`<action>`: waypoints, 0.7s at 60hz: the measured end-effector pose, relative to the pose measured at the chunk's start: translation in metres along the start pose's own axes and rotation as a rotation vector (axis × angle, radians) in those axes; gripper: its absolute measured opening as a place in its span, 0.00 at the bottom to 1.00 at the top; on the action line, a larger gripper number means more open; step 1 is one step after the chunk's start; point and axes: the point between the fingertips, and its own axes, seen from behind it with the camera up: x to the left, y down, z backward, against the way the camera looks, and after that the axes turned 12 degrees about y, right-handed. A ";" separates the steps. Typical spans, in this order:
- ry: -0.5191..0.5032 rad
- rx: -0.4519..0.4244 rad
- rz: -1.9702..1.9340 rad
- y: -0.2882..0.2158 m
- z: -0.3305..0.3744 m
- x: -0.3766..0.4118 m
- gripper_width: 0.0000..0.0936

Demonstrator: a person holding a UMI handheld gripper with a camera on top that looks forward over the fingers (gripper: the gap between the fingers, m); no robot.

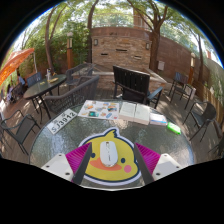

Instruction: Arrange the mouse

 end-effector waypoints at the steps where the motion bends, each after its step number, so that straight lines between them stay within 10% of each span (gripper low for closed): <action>1: 0.005 -0.006 0.003 -0.002 0.009 -0.003 0.92; 42: 0.127 -0.026 -0.069 0.056 0.285 -0.013 0.91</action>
